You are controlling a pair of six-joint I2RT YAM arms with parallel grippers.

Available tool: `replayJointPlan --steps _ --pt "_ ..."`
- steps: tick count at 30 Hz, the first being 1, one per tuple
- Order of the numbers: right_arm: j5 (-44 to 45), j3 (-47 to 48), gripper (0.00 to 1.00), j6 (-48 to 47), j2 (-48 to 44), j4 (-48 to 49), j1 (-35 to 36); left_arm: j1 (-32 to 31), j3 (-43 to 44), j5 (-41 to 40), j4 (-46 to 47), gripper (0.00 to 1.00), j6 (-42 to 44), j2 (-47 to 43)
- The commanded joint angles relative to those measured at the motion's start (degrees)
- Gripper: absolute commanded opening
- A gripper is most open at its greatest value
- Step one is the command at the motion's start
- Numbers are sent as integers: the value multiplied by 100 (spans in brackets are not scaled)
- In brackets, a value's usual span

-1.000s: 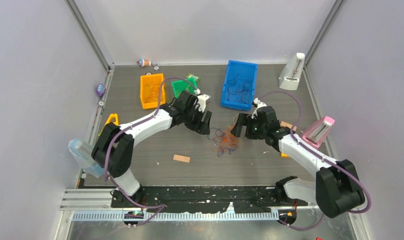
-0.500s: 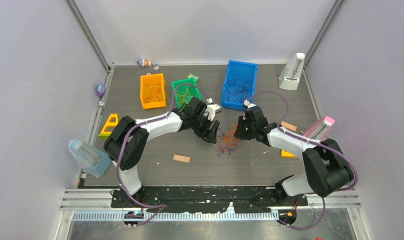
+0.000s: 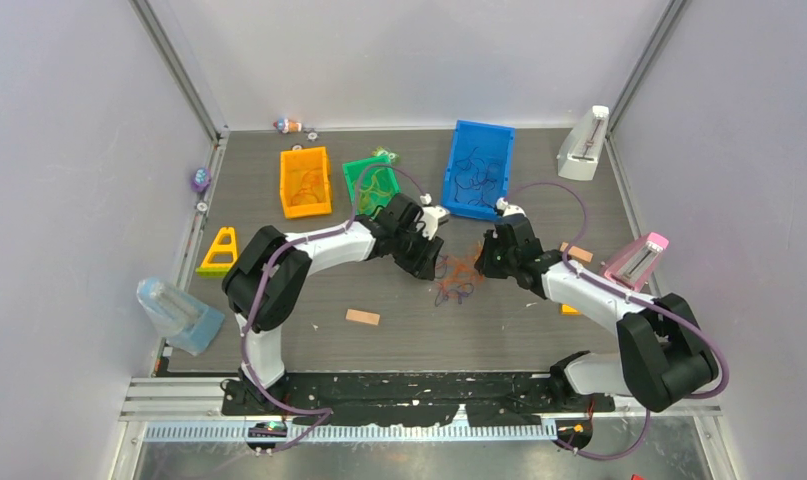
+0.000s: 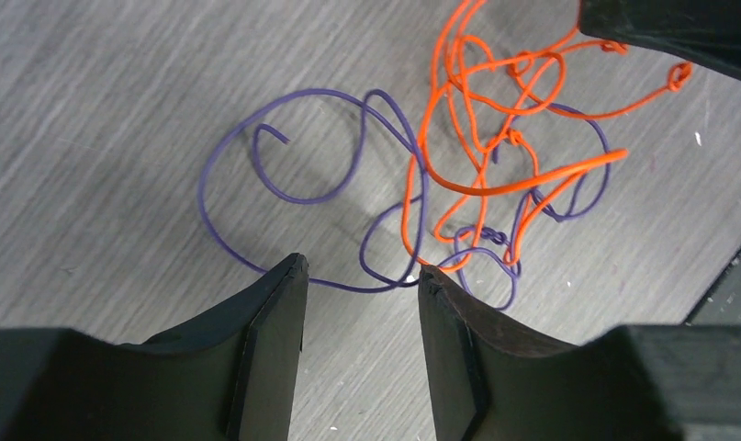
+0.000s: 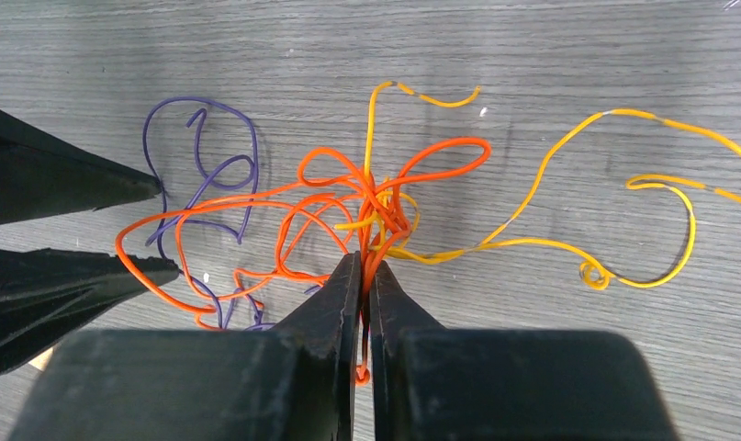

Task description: Untangle the cables

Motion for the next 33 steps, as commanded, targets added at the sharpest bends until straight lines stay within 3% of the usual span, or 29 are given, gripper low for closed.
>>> replayJointPlan --steps 1,9,11,14,15,21,27,33 --pt "178 -3 5 43 -246 34 -14 -23 169 -541 382 49 -99 -172" --pt "200 42 5 41 -260 -15 -14 -23 341 -664 383 45 -95 -24" --pt "200 49 5 24 -268 -27 -22 -23 389 -628 382 33 -97 15" --pt "260 67 5 17 -289 -84 -18 -21 408 -604 392 3 -88 21" --pt "285 75 5 24 -301 -101 -28 -18 397 -635 384 0 -85 25" --pt "763 -250 5 459 -927 -311 -425 207 -219 -991 649 0 -325 -640" --pt "1676 -704 5 780 -2256 -937 -1209 1022 -1623 -1796 990 0 -985 -2723" --pt "2328 -758 5 1024 -2873 -1411 -1471 2100 -2710 -1857 1074 0 -1854 -4500"
